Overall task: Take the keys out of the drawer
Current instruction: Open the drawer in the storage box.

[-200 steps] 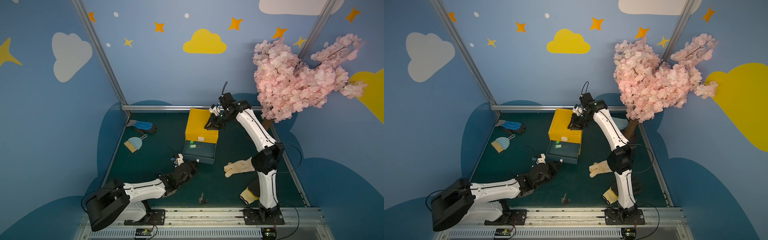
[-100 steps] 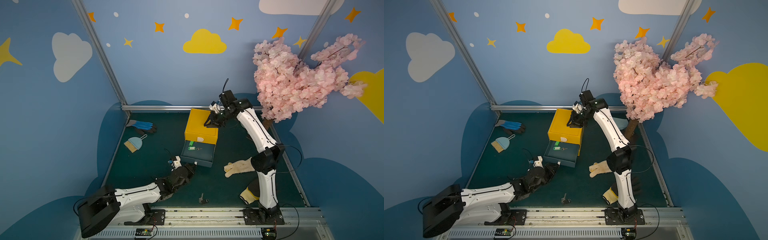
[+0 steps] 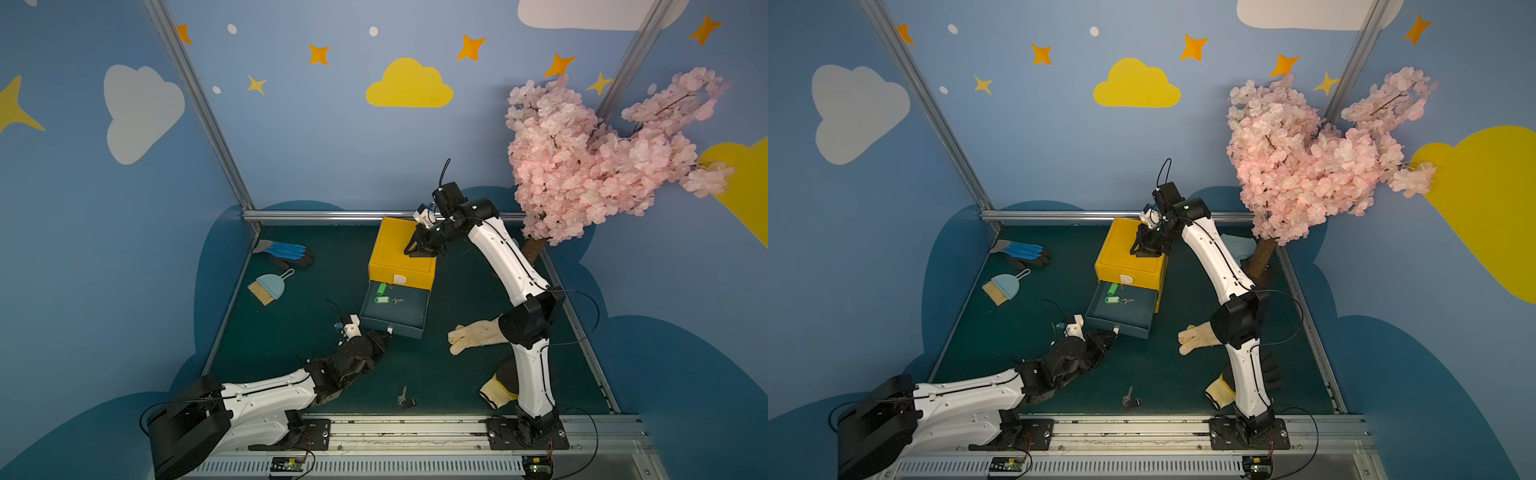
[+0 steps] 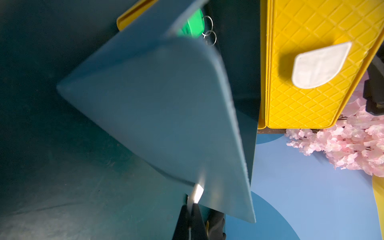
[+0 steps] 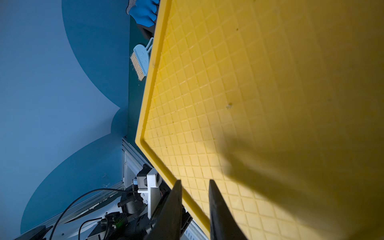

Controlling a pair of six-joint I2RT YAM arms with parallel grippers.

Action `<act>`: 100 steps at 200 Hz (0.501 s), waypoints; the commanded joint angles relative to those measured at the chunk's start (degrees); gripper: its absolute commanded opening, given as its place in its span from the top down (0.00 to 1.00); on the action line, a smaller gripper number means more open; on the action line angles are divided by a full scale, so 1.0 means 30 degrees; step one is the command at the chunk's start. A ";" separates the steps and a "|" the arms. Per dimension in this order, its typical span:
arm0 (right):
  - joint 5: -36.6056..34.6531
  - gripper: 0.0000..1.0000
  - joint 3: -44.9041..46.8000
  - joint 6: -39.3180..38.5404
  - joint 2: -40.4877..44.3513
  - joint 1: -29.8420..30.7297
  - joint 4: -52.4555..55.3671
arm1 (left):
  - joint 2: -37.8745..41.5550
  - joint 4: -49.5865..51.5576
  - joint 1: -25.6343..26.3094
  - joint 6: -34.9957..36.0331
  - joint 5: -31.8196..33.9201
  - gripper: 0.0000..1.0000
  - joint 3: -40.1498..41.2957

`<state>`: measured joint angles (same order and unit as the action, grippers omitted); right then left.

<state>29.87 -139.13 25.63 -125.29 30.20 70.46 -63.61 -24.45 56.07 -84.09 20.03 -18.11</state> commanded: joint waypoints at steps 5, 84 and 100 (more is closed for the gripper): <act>-0.0748 0.76 -0.0614 -0.0195 -0.1052 0.0029 0.0062 | 0.0350 0.0327 0.0172 0.1028 -0.0838 0.97 -0.0284; -0.0640 0.75 -0.0935 -0.0164 -0.2127 -0.0316 0.0097 | 0.1469 0.0890 0.0642 0.0958 -0.0171 0.97 0.0177; -0.0620 0.75 -0.0912 -0.0190 -0.2241 -0.0339 0.0044 | 0.1560 0.0865 0.0701 0.1200 -0.0219 0.97 0.0082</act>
<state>30.79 -142.30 25.65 -128.90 29.41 68.16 -59.86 -22.33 57.84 -82.41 18.92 -18.09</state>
